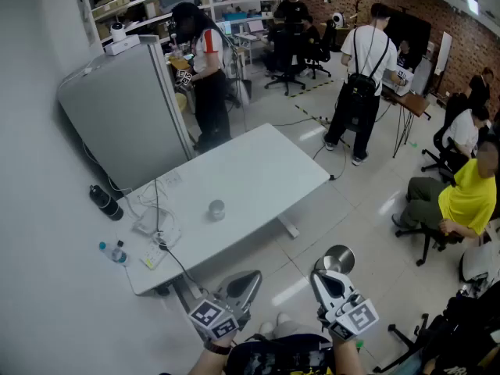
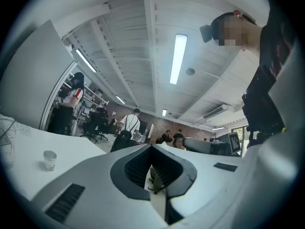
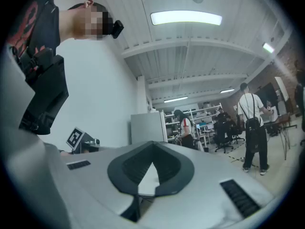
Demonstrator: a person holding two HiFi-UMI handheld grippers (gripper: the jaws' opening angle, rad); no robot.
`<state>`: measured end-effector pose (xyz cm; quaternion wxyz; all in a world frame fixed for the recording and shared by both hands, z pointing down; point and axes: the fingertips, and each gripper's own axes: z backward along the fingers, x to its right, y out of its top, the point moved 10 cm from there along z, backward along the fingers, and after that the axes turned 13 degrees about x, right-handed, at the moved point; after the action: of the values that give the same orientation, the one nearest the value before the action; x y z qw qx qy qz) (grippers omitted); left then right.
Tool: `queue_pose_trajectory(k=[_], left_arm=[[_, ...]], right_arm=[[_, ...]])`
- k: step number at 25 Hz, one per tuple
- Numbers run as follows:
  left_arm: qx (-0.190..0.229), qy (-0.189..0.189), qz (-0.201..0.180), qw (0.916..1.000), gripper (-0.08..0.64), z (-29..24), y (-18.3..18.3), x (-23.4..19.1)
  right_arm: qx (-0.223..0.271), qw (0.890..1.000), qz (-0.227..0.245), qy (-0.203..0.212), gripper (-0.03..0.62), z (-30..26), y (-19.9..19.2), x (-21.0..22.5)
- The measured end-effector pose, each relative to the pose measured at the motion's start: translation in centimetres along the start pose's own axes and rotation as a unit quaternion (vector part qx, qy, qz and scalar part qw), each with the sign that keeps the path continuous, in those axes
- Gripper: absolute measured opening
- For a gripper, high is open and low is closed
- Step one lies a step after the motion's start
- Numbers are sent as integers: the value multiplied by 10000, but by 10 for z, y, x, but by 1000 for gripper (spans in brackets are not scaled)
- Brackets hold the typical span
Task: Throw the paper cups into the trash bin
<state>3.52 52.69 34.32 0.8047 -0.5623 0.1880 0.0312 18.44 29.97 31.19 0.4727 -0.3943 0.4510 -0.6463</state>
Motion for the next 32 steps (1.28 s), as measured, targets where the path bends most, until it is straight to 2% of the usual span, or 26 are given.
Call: queue_pose_trajectory(k=[4,8,13,18,25,32], left_arm=[[-12,85,-48,10000,0,5,2,-5],[-63,568,-267,9980,0,6,8,-26],[31,1114,-439,9928,0,0,17,-70],[131,1525,-588,9865,0,-30,26,-110],[483,2081,-888,9729,0,-74,39,-147],[475,2697,-1176,9545,0,-68,53,-180]], right_arm=[[-183,9996,-193,81,5,-18,-14,3],[-229,9989,-319,239,5,-50,-30,15],[-211,9965,-460,662,5,-108,-52,41],[-249,9918,-636,1078,5,-173,-71,76],[-348,9823,-489,1772,5,-253,-83,107],[-307,9705,-508,2335,5,-310,-92,107]])
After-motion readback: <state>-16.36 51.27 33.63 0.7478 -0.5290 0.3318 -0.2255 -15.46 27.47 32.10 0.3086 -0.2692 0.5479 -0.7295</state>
